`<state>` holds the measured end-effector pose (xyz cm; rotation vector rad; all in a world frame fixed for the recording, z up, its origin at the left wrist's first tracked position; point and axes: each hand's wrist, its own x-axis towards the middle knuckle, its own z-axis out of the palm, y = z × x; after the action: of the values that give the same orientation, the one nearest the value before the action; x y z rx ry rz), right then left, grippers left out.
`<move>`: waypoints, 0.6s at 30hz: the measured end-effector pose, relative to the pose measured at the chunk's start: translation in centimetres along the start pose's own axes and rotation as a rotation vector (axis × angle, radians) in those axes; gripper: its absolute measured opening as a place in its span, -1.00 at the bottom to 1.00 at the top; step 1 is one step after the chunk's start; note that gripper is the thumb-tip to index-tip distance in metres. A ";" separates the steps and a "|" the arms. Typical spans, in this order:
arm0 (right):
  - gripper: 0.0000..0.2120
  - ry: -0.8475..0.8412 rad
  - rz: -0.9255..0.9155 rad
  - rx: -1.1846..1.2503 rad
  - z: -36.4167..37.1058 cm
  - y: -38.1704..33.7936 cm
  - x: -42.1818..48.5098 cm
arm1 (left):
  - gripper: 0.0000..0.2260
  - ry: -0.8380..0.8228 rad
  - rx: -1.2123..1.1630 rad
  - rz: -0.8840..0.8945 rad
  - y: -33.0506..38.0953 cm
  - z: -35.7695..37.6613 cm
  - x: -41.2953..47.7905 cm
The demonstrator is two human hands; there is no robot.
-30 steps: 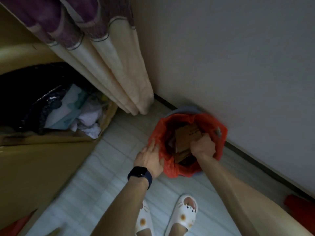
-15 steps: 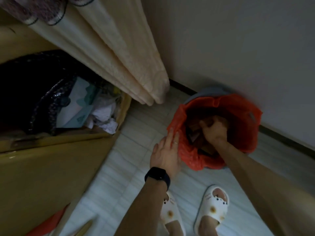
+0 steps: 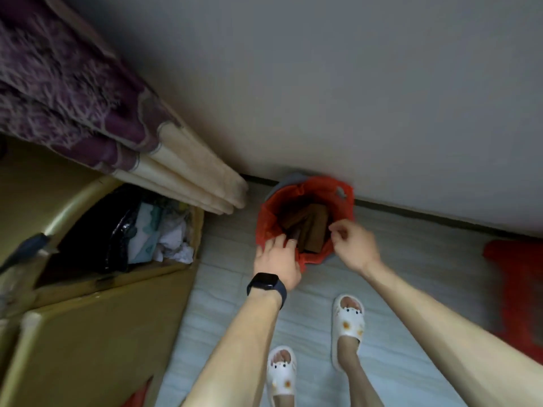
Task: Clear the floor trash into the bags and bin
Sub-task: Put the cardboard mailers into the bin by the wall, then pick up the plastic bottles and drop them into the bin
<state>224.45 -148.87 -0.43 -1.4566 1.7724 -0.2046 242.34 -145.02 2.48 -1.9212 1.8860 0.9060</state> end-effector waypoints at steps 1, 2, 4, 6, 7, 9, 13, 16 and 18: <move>-0.80 0.027 0.003 0.030 -0.8 0.2 -1.8 | -0.51 0.005 0.018 0.034 0.8 -0.4 -0.7; -0.81 0.063 0.018 0.061 -1.8 0.5 -4.2 | -0.52 0.005 0.037 0.077 1.9 -0.9 -1.8; -0.83 0.129 0.054 0.112 -3.0 1.5 -8.4 | -0.51 -0.006 0.060 0.139 3.5 -1.3 -3.8; -0.84 0.203 0.137 0.180 -4.2 3.3 -13.5 | -0.51 -0.031 0.109 0.220 5.5 -1.5 -6.3; -0.85 0.220 0.166 0.202 -4.2 4.2 -15.4 | -0.51 -0.038 0.120 0.236 5.8 -1.2 -7.2; -0.87 0.278 0.267 0.252 -4.8 7.0 -20.3 | -0.51 -0.067 0.176 0.302 7.9 -0.5 -9.4; -0.87 0.381 0.461 0.308 -5.7 13.0 -28.4 | -0.53 -0.141 0.278 0.415 12.5 2.0 -13.0; -0.88 0.417 0.594 0.323 -6.3 17.9 -34.0 | -0.54 -0.186 0.332 0.499 16.4 5.0 -15.9; -0.88 0.439 0.691 0.347 -6.3 21.4 -37.9 | -0.55 -0.227 0.367 0.560 19.1 7.6 -18.2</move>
<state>204.34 -110.98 9.35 -0.5235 2.3415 -0.4626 223.19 -127.89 12.08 -1.0511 2.2881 0.7991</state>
